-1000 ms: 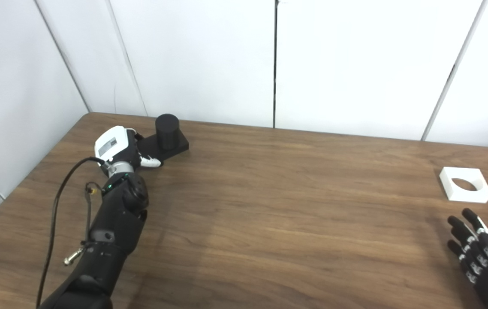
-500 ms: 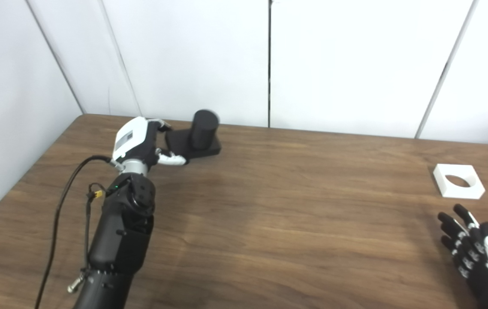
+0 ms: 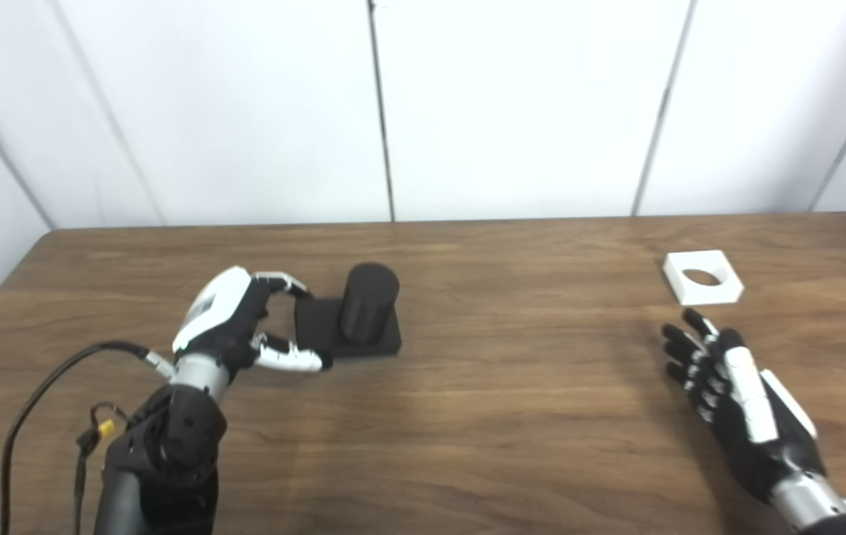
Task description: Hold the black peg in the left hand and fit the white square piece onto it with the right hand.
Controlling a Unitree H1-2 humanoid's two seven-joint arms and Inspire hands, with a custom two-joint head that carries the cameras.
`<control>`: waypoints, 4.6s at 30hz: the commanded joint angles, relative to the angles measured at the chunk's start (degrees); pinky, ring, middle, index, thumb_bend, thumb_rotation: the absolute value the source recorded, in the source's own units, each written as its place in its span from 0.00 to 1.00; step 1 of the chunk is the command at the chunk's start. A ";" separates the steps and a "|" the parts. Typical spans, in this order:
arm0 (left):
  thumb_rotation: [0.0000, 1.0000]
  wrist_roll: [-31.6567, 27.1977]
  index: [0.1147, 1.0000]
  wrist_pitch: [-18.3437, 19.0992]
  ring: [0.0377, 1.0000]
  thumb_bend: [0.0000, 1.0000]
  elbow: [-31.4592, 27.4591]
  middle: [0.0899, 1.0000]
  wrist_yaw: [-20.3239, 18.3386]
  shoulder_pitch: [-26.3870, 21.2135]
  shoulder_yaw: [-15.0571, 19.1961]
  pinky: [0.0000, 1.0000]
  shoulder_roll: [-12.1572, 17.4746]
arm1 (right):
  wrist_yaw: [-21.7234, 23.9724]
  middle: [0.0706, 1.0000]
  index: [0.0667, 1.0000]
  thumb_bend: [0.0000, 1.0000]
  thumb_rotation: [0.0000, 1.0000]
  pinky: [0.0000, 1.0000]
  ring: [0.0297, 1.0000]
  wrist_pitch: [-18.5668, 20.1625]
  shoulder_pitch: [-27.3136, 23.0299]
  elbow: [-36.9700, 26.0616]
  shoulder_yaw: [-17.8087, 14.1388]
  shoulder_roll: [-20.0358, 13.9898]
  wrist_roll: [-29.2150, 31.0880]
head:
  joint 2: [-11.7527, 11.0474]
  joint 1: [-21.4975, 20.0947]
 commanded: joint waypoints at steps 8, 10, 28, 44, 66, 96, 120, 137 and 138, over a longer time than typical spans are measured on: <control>0.06 -9.32 0.42 -0.45 0.88 0.51 -4.73 0.80 1.86 4.01 -2.07 0.81 -1.23 | -1.06 0.92 1.00 0.52 1.00 0.95 0.96 1.62 -0.86 -3.89 0.29 0.00 -0.31 | 0.76 -0.90; 0.06 -11.21 0.42 -0.62 0.90 0.51 -5.23 0.80 2.81 5.56 -2.77 0.82 -1.42 | -1.13 0.92 1.00 0.52 1.00 0.96 0.96 1.77 -0.75 -4.16 0.25 -0.03 -0.24 | 1.03 -0.99; 0.06 -15.91 0.42 -4.22 0.92 0.51 -3.38 0.84 12.71 14.96 -10.32 0.85 -0.36 | -1.24 0.91 1.00 0.54 1.00 0.95 0.95 2.53 -1.21 -4.77 0.16 0.00 -0.10 | 2.42 -1.36; 0.06 -12.69 0.42 -11.89 1.00 0.51 0.82 0.86 19.88 16.80 -17.75 1.00 4.83 | -1.38 0.90 1.00 0.53 1.00 0.96 0.95 2.94 -1.17 -5.20 0.34 0.16 -0.34 | 2.82 -1.35; 0.06 -8.72 0.42 -1.74 1.00 0.51 2.61 0.89 13.40 14.72 -20.57 1.00 5.14 | -0.72 0.90 1.00 0.54 1.00 0.98 0.96 3.26 -1.48 -5.87 -0.15 -0.46 0.56 | 3.96 -1.43; 0.07 -13.68 0.42 -1.84 1.00 0.51 4.28 0.85 10.79 11.90 -19.54 1.00 10.22 | -1.79 0.88 1.00 0.58 1.00 0.93 0.93 5.17 -3.39 -10.31 0.26 -1.43 -1.43 | 4.85 -5.83; 0.07 -14.04 0.42 -3.70 0.99 0.51 5.47 0.83 13.63 13.23 -18.68 1.00 12.62 | -2.51 0.86 1.00 0.60 0.99 0.89 0.91 5.61 -5.13 -10.95 1.21 -0.47 -3.66 | -0.73 -19.76; 0.07 -13.09 0.42 -3.75 0.98 0.51 6.09 0.83 15.64 14.48 -19.37 1.00 12.57 | -1.28 0.89 1.00 0.62 0.97 0.91 0.93 3.65 -2.39 -10.63 -0.08 -0.73 -3.02 | -5.43 -19.40; 0.07 -13.09 0.42 -3.67 0.98 0.51 6.08 0.83 15.68 14.54 -19.37 1.00 12.48 | -1.20 0.89 1.00 0.62 0.97 0.92 0.94 3.57 -2.31 -10.63 -0.10 -0.75 -3.05 | -5.43 -19.40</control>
